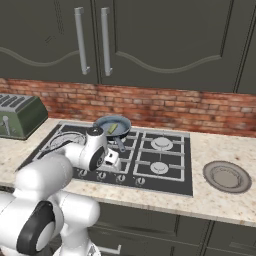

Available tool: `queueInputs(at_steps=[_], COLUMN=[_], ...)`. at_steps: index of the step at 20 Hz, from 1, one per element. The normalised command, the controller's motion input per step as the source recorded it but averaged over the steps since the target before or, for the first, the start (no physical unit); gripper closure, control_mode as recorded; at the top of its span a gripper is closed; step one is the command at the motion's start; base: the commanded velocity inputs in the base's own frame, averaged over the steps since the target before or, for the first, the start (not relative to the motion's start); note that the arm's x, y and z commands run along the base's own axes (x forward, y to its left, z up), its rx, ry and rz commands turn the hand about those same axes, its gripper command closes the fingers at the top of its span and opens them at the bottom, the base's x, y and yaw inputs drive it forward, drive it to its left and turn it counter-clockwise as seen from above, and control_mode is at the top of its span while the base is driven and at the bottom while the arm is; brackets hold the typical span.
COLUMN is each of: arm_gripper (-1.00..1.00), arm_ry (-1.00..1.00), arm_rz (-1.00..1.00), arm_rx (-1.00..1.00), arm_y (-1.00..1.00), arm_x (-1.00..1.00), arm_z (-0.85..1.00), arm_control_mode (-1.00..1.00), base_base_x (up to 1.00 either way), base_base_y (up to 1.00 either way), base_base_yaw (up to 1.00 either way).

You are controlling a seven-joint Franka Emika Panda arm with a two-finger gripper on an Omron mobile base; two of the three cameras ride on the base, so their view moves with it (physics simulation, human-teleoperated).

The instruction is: Pick up the butter stick and place it in the pan. Then turn on the burner for the pan.

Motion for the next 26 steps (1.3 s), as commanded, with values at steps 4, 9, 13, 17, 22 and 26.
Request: queueInputs(at_steps=[4, 9, 13, 17, 22, 26], arm_gripper=[-1.00, -1.00, -1.00, -1.00, -1.00, -1.00], arm_ry=[0.01, 0.00, 0.01, 0.01, 0.00, 0.00], arm_rz=[0.00, 0.00, 0.00, 0.00, 0.00, 0.00], arm_rx=[0.00, 0.00, 0.00, 0.00, 0.00, 0.00], arm_y=[0.00, 0.00, 0.00, 0.02, 0.05, 0.09], arm_x=[0.00, 0.00, 0.00, 0.00, 0.00, 0.00], arm_z=[-0.16, -0.18, -0.18, -0.14, -0.11, -0.09], arm_control_mode=[-1.00, -1.00, -1.00, -1.00, -1.00, -1.00], base_base_x=[0.00, 0.00, 0.00, 0.00, 0.00, 0.00], base_base_y=[0.00, 0.00, 0.00, 0.00, 0.00, 0.00], base_base_yaw=[0.00, 0.00, 0.00, 0.00, 0.00, 0.00])
